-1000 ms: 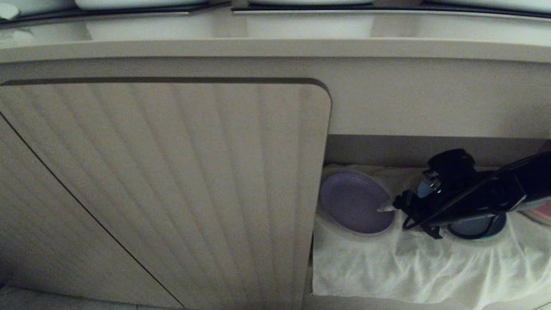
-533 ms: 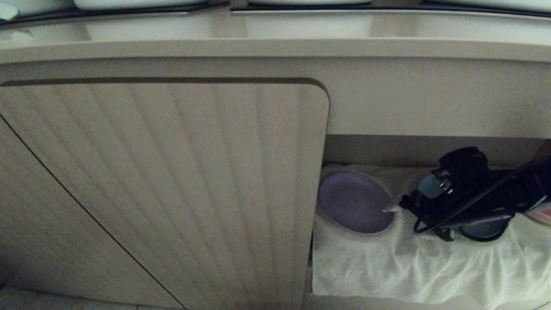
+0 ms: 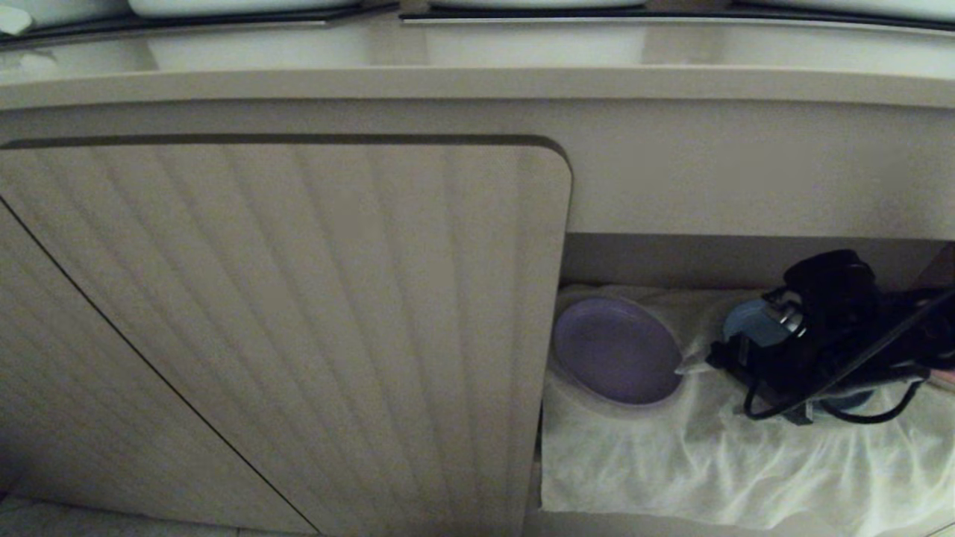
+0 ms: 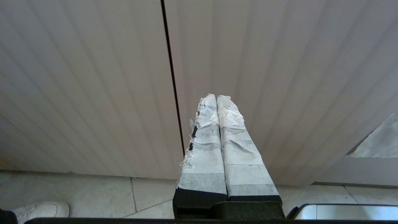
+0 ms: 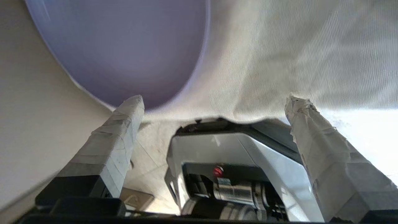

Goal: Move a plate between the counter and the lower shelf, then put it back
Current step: Pick up the plate in the cupboard

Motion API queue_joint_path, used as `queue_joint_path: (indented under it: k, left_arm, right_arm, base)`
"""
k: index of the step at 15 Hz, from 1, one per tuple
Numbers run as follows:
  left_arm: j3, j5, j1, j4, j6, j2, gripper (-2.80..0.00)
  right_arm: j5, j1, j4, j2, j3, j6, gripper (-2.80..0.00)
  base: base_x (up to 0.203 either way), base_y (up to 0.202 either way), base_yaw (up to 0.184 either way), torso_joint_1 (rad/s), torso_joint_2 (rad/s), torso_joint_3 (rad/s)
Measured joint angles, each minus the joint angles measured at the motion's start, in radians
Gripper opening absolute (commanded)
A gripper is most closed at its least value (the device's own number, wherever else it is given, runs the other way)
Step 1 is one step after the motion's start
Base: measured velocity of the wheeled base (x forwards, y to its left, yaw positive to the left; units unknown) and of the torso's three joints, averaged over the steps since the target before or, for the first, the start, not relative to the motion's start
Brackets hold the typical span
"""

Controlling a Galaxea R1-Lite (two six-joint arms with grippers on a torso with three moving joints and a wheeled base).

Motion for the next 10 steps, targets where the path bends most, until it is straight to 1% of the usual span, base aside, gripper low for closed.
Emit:
queue_joint_path:
  k: [3, 9, 10]
  left_arm:
    - [0.000, 0.000, 0.000, 0.000, 0.000, 0.000, -2.80]
    - [0.000, 0.000, 0.000, 0.000, 0.000, 0.000, -2.80]
    - [0.000, 0.000, 0.000, 0.000, 0.000, 0.000, -2.80]
  right_arm:
    - [-0.001, -0.002, -0.001, -0.036, 0.056, -0.020, 0.00]
    - [-0.003, -0.002, -0.004, -0.115, 0.159, -0.024, 0.00]
    - [-0.003, -0.002, -0.004, -0.127, 0.172, -0.024, -2.77]
  base:
    - [0.000, 0.000, 0.000, 0.000, 0.00, 0.000]
    - [0.000, 0.000, 0.000, 0.000, 0.00, 0.000]
    - [0.000, 0.000, 0.000, 0.000, 0.00, 0.000]
